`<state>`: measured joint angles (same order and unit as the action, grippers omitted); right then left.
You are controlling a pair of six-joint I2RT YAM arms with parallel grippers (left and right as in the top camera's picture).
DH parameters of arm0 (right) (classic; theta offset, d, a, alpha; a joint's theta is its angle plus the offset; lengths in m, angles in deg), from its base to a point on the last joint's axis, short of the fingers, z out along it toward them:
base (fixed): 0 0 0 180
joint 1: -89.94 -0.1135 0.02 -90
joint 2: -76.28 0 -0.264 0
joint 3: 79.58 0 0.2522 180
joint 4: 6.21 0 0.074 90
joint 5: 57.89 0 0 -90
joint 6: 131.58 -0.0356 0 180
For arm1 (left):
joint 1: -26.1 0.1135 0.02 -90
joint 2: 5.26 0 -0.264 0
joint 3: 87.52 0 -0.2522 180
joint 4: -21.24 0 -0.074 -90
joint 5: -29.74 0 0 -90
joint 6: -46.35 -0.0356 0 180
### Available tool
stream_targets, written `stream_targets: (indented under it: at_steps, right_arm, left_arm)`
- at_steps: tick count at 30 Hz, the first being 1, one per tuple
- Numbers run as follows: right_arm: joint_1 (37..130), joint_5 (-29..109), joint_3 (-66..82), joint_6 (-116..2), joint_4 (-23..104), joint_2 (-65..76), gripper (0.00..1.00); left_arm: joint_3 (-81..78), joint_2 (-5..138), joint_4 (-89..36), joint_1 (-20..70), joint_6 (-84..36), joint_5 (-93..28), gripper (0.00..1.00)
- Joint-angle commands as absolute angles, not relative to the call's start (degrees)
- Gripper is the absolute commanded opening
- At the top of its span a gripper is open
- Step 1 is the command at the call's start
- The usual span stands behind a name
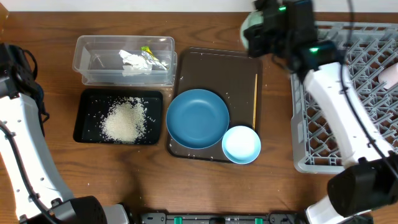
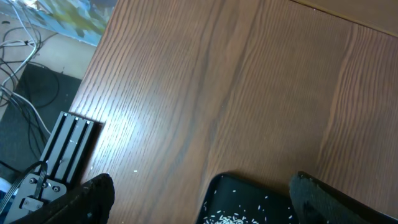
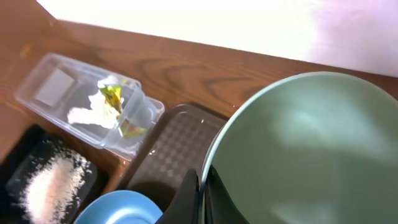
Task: Sort waste into correct bins and load items into the dishwasher rack
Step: 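Lift the green bowl with the right gripper and carry it to the rack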
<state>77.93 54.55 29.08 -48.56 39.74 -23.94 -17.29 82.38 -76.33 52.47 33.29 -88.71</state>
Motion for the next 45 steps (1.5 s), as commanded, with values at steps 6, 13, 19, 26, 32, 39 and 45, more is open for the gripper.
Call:
stream_targets:
  at_steps: [6,13,19,26,32,39,45]
  right_arm:
    - [89.9,82.5,30.3,-51.1,36.5,-22.3,0.01]
    - [96.6,84.5,30.3,-51.9,35.6,-22.3,0.01]
    - [99.4,84.7,30.3,-51.9,35.2,-22.3,0.01]
    - [100.2,84.7,30.3,-51.8,32.7,-22.8,0.01]
    - [101.1,84.7,30.3,-53.3,27.2,-25.1,0.01]
    - [105.4,86.2,30.3,-57.7,23.1,-27.6,0.01]
    - [108.7,89.6,30.3,-61.7,19.4,-29.9,0.01]
  left_arm:
    - [-17.4,82.0,-76.7,52.7,34.2,-89.2,0.92]
    - [-17.4,82.0,-76.7,52.7,34.2,-89.2,0.92]
    - [-17.4,82.0,-76.7,52.7,34.2,-89.2,0.92]
    - [-17.4,82.0,-76.7,52.7,34.2,-89.2,0.92]
    - [-17.4,82.0,-76.7,52.7,34.2,-89.2,0.92]
    - [-17.4,82.0,-76.7,52.7,34.2,-89.2,0.92]
    - [-17.4,82.0,-76.7,52.7,34.2,-89.2,0.92]
